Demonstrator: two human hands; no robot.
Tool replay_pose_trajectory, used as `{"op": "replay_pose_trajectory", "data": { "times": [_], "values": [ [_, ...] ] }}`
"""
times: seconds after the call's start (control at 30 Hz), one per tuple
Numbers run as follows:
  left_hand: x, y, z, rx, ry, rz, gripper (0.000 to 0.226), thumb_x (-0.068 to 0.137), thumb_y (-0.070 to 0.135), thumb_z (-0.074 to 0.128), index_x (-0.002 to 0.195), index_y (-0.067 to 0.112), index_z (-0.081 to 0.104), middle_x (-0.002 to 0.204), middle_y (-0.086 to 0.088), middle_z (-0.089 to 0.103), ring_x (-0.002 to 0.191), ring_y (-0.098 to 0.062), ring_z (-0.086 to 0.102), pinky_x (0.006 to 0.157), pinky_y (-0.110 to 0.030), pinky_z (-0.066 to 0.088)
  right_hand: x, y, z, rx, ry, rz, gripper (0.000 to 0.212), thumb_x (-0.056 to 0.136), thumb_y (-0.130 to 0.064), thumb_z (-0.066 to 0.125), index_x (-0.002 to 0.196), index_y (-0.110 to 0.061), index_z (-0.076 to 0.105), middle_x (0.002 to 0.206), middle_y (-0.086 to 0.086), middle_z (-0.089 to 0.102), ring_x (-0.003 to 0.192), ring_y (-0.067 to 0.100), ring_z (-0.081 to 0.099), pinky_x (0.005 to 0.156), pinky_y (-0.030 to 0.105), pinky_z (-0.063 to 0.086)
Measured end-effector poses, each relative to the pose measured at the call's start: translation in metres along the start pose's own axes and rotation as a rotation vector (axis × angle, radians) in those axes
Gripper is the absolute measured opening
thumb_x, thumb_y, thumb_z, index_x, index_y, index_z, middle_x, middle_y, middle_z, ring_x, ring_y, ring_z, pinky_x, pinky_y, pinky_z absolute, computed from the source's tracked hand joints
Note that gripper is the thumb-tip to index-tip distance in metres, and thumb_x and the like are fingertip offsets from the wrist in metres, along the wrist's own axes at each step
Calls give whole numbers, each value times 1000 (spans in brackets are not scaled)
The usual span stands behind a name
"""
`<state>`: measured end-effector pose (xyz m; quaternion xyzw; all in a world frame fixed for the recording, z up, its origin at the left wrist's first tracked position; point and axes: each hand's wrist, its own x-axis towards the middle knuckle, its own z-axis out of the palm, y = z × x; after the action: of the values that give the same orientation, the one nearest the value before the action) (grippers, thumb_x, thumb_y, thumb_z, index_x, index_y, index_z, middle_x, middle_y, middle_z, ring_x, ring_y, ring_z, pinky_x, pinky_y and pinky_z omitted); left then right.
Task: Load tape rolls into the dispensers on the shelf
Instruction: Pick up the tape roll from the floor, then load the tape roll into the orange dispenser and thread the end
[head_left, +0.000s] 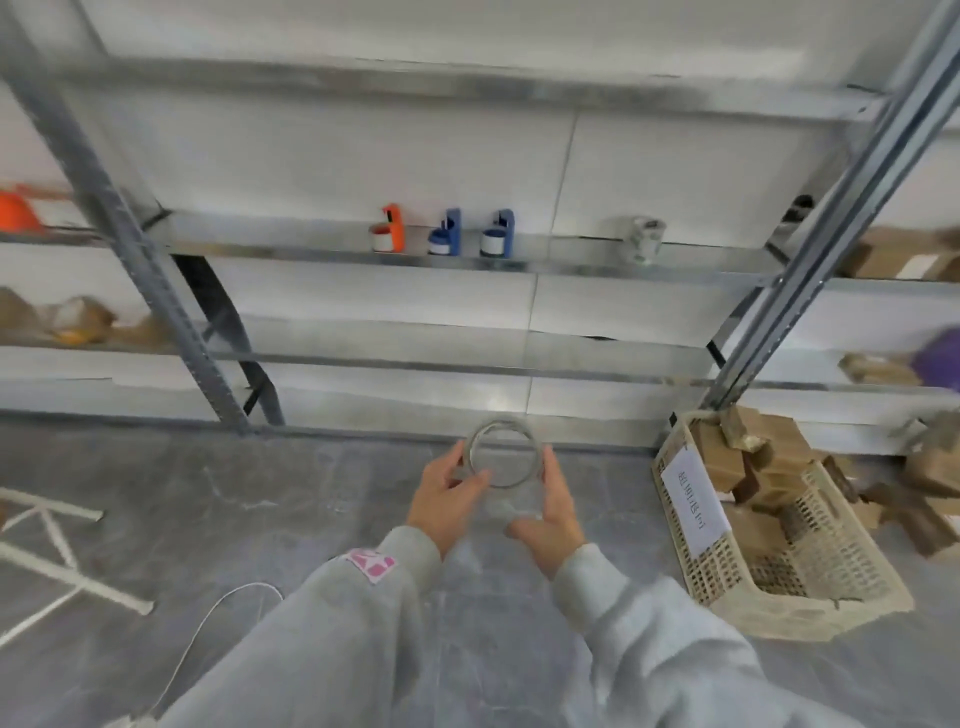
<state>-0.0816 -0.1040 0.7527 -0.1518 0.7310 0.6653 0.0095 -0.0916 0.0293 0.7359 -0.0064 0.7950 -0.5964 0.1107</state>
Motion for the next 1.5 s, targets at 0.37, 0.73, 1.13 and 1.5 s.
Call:
{"op": "replay_pose_trajectory", "data": {
  "times": [0.37, 0.73, 1.13, 1.5],
  "values": [
    [53, 10, -65, 49, 81, 63, 54, 71, 37, 59, 124, 32, 59, 121, -21, 57, 115, -39, 53, 103, -52, 43, 35, -57, 41, -64, -52, -115, 104, 67, 6, 61, 148, -23, 3, 146, 0, 26, 136, 13, 21, 105, 23, 32],
    [227, 64, -51, -179, 215, 82, 32, 96, 17, 51, 121, 31, 65, 123, -7, 60, 95, -14, 60, 93, -31, 51, 220, -92, 32, -73, -171, -136, 102, 72, 1, 63, 149, -23, 0, 155, -2, 11, 142, 14, 11, 103, 20, 18],
    [419, 120, -92, -131, 323, 30, 37, 99, 20, 42, 132, 32, 53, 124, 3, 55, 109, -15, 55, 103, -38, 47, 427, -168, 57, -26, -269, -137, 95, 75, 3, 62, 149, -24, 10, 154, 0, 20, 140, 20, 21, 108, 31, 25],
    [582, 129, -210, -158, 285, 90, 33, 97, 16, 49, 103, 46, 61, 112, 2, 62, 98, -16, 61, 93, -34, 51, 598, -205, 183, 264, -86, -80, 46, 84, -4, 63, 120, -33, 54, 125, -4, 57, 115, 21, 54, 98, 36, 45]
  ]
}}
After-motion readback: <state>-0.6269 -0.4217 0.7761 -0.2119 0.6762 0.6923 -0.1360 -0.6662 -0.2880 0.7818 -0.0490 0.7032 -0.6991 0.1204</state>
